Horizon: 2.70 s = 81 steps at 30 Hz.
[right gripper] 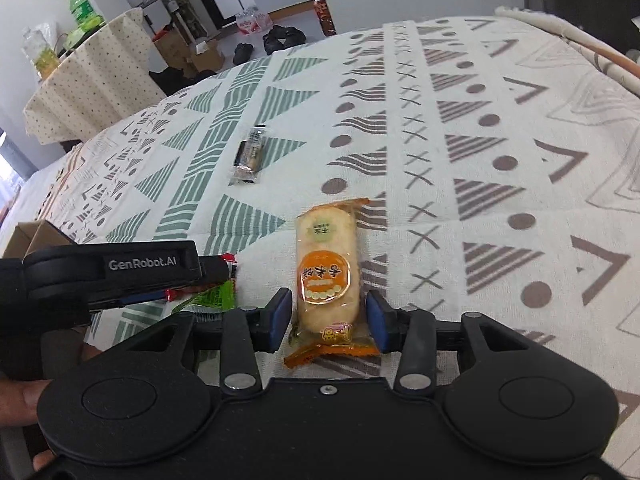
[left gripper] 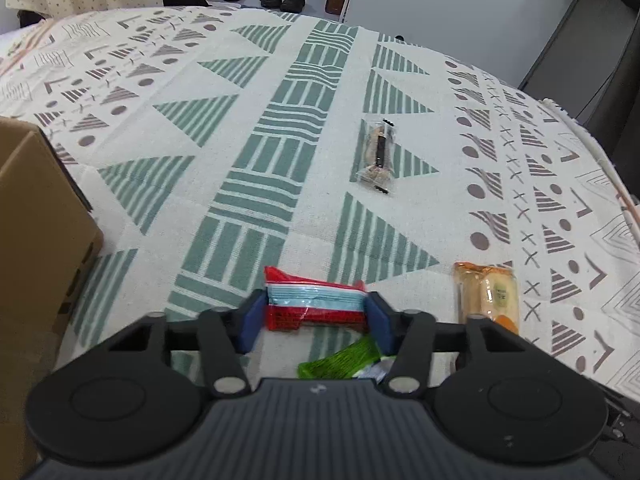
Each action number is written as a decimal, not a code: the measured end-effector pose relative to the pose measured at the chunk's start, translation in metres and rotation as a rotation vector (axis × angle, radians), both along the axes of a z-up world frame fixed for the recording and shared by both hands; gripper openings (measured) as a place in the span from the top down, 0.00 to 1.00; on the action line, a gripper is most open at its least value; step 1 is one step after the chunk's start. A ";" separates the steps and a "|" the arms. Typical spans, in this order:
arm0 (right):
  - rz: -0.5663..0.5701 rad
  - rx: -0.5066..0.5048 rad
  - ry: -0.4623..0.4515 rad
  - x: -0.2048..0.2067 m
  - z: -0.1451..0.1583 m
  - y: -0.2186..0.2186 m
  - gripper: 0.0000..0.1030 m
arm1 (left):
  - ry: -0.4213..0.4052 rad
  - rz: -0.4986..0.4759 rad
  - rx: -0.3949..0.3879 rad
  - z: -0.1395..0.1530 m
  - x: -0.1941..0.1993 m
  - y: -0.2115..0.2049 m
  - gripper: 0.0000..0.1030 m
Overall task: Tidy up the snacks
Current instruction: 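Lift the red candy bar with the left tool while the right tool lifts the orange cake, then carry the red candy bar in the left tool while the right tool carries the orange cake over the box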
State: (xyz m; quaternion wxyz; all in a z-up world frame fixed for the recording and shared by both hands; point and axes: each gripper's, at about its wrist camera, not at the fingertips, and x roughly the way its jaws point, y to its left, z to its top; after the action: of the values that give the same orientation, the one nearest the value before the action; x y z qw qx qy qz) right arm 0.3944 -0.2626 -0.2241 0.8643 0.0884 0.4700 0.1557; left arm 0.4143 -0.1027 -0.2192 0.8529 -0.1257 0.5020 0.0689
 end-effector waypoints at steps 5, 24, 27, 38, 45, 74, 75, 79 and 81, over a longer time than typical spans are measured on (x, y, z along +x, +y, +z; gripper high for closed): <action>0.023 -0.038 -0.003 -0.003 0.002 0.007 0.67 | 0.003 0.013 -0.025 0.006 -0.004 0.008 0.60; 0.032 0.019 -0.098 -0.028 0.055 0.024 0.68 | -0.099 0.036 -0.063 0.079 -0.052 0.035 0.61; 0.038 0.030 -0.119 -0.034 0.066 0.030 0.68 | -0.118 0.037 -0.070 0.093 -0.062 0.041 0.61; 0.032 0.074 -0.184 -0.055 0.098 0.047 0.68 | -0.172 0.044 -0.068 0.129 -0.094 0.067 0.61; 0.024 0.127 -0.211 -0.072 0.111 0.066 0.68 | -0.193 0.078 -0.076 0.143 -0.115 0.097 0.61; 0.131 0.183 -0.243 -0.113 0.125 0.156 0.68 | -0.210 0.213 -0.097 0.149 -0.158 0.206 0.61; 0.137 0.181 -0.241 -0.112 0.124 0.159 0.68 | -0.208 0.214 -0.100 0.146 -0.157 0.208 0.60; 0.160 0.177 -0.236 -0.109 0.121 0.172 0.68 | -0.187 0.220 -0.096 0.137 -0.151 0.213 0.58; 0.169 0.173 -0.234 -0.107 0.120 0.178 0.68 | -0.167 0.228 -0.087 0.133 -0.149 0.216 0.57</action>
State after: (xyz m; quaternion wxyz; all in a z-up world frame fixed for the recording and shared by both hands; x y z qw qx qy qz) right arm 0.2869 -0.0848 -0.1039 0.8861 0.1038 0.3569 0.2769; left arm 0.2657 0.1132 -0.0862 0.8722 -0.2239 0.4141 0.1331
